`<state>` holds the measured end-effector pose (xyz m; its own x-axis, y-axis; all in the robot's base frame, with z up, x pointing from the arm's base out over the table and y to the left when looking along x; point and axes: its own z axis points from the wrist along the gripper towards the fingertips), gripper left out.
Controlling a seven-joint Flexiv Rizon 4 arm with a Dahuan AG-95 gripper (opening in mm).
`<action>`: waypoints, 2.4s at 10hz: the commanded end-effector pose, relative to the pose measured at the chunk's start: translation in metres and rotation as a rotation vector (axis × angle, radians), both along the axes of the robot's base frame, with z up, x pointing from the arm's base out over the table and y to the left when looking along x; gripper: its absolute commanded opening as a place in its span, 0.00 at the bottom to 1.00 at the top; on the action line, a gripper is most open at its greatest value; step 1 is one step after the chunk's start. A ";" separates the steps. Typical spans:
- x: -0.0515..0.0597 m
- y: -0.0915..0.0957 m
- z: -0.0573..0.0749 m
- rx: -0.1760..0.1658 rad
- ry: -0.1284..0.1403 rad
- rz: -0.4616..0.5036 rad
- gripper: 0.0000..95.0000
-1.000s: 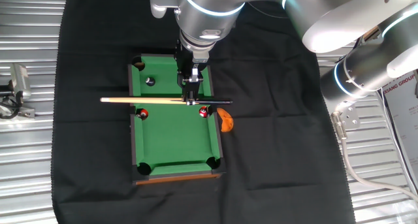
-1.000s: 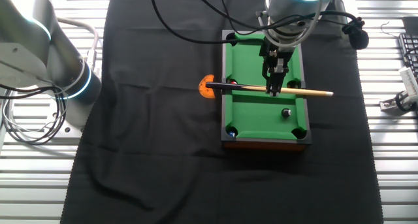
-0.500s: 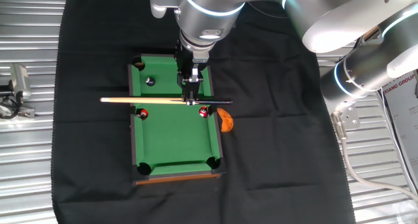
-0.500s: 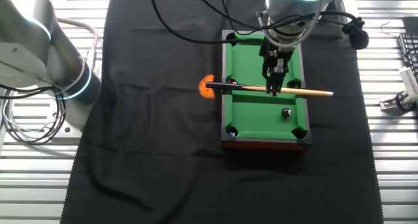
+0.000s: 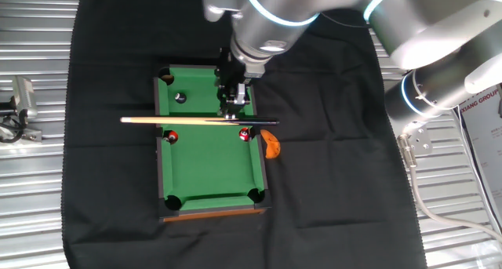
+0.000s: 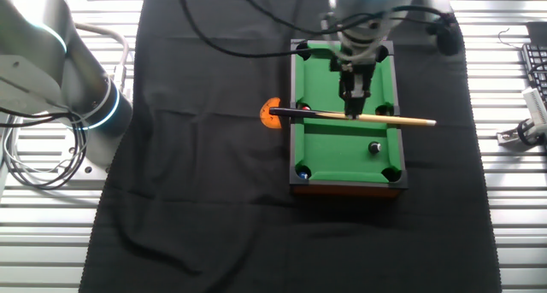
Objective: Hit the pool ball
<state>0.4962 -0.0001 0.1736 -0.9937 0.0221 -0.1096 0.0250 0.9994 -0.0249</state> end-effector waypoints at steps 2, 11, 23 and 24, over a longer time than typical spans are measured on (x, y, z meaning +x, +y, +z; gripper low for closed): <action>0.003 0.001 -0.002 0.001 0.007 0.001 0.00; 0.004 0.001 -0.001 -0.001 0.009 0.002 0.00; 0.004 -0.001 -0.006 -0.028 0.011 0.010 0.00; 0.005 -0.002 -0.008 -0.042 0.007 -0.003 0.00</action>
